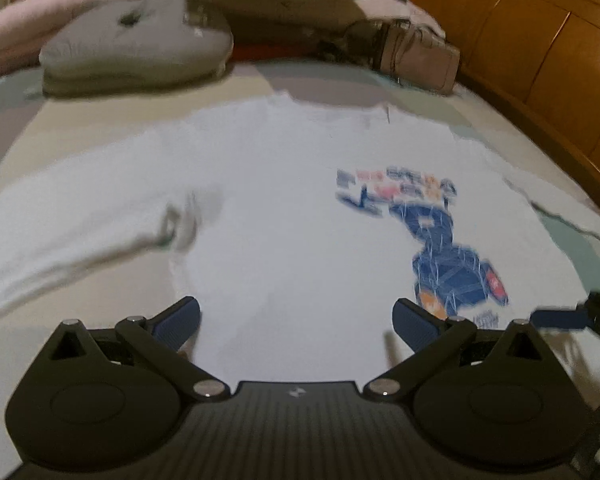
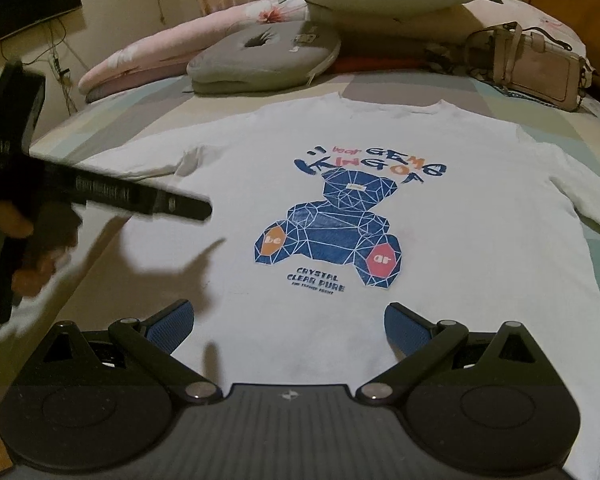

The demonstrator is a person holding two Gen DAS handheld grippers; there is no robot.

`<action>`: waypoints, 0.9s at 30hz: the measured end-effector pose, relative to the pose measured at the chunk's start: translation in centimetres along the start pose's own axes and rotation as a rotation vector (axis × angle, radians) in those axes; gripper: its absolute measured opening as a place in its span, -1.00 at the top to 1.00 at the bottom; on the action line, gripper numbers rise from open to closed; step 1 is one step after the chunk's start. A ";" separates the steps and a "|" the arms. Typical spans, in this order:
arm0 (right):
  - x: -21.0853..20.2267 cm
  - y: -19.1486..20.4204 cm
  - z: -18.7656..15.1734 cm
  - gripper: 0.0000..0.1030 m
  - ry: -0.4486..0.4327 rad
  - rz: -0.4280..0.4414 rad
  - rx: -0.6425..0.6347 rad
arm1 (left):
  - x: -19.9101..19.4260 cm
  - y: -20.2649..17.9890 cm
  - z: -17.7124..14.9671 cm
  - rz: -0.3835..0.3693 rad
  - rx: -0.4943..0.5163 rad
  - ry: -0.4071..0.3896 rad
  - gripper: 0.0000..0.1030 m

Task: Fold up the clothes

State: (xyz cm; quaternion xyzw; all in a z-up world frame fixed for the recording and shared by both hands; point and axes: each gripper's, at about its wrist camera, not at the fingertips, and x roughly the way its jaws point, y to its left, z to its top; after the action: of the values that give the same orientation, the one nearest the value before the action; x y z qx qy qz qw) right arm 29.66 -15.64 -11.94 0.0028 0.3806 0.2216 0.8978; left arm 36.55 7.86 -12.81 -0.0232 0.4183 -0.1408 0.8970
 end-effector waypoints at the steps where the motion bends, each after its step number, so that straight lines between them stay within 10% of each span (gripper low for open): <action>1: 0.0 0.0 0.0 -1.00 0.002 -0.001 0.002 | 0.0 -0.2 -0.2 0.013 0.012 -0.001 -0.98; 12: -0.2 -0.5 0.0 -1.00 0.005 0.014 0.036 | -4.1 1.3 -1.3 0.065 -0.068 -0.081 -0.98; 27: -0.5 0.0 0.0 -1.00 -0.071 0.064 0.062 | -10.2 12.4 -6.4 0.322 -0.359 -0.227 -0.98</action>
State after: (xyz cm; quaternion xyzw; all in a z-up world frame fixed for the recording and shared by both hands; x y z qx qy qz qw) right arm 29.36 -15.85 -11.60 0.0509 0.3547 0.2381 0.9027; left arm 28.41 23.02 -11.36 -0.1309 0.3315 0.0836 0.9306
